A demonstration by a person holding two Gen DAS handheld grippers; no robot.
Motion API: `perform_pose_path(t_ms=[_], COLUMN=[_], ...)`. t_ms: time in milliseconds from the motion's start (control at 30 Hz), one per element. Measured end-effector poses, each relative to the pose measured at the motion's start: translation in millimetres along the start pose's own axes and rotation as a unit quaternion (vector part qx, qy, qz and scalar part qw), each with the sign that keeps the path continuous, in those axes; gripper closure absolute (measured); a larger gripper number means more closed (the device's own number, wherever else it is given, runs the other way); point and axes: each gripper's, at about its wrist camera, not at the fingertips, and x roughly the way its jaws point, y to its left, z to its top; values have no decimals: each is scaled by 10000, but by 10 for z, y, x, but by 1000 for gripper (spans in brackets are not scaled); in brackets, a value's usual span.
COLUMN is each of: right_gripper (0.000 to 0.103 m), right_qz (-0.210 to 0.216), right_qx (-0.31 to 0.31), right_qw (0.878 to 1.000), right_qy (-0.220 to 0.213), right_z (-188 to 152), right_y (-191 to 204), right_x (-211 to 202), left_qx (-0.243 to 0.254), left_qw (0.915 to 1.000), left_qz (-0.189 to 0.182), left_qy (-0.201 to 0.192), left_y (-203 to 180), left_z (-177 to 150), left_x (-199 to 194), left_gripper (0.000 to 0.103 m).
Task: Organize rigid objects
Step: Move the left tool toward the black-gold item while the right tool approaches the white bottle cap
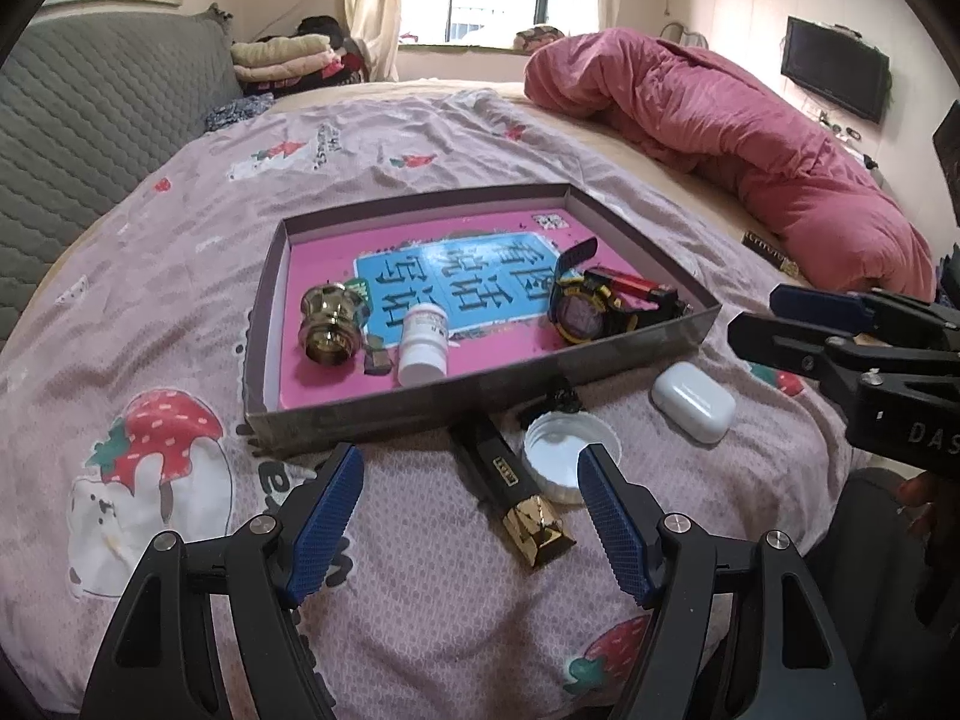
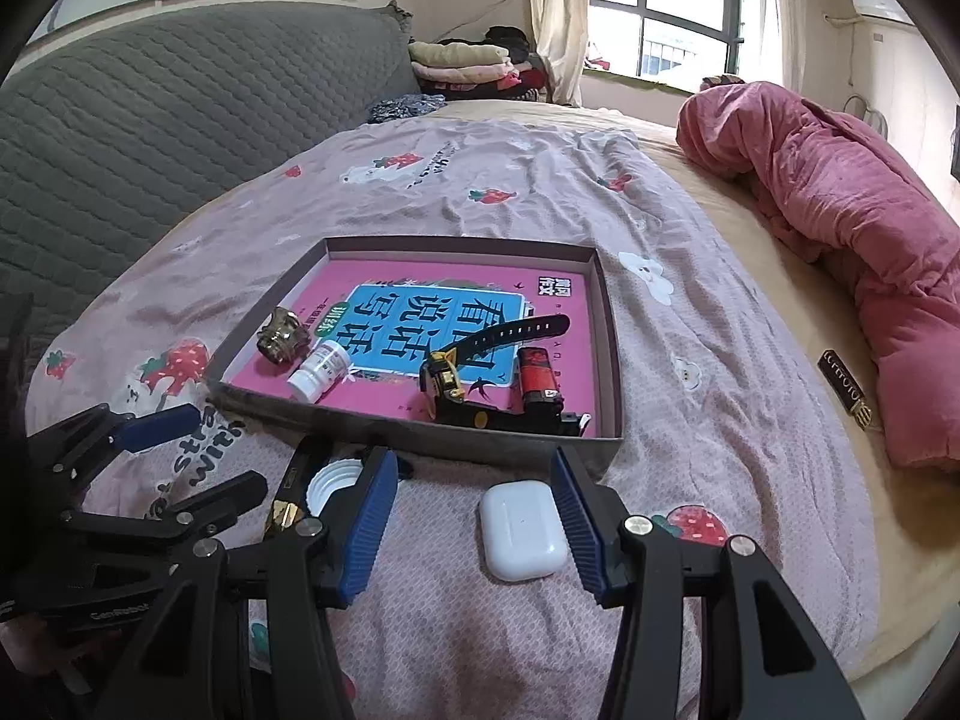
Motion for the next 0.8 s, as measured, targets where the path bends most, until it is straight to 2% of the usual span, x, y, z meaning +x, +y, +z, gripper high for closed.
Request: perform_pose_path(t_ms=[800], right_gripper=[50], right_qz=[227], right_qx=[-221], right_qw=[9993], right_qy=[205], right_z=[-126], right_y=[147], right_x=[55], left_qx=[172], left_qw=[9987], left_qz=[-34], left_qy=[468], left_y=[-129], left_z=[-122], left_x=[169], left_gripper=[28])
